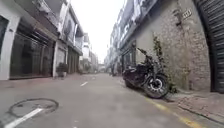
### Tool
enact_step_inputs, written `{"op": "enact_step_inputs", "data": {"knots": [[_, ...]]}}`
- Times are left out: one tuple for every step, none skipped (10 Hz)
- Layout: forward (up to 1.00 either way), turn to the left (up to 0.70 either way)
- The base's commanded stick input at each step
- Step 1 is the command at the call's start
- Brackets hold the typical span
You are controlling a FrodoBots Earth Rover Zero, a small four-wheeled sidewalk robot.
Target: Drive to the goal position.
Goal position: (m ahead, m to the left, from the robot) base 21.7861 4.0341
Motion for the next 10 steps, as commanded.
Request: {"op": "enact_step_inputs", "data": {"knots": [[0.50,0.00],[0.50,0.00],[0.50,0.00],[0.50,0.00],[0.50,0.00],[0.50,0.00],[0.50,0.00],[0.50,0.18],[0.50,0.50],[0.50,0.37]]}}
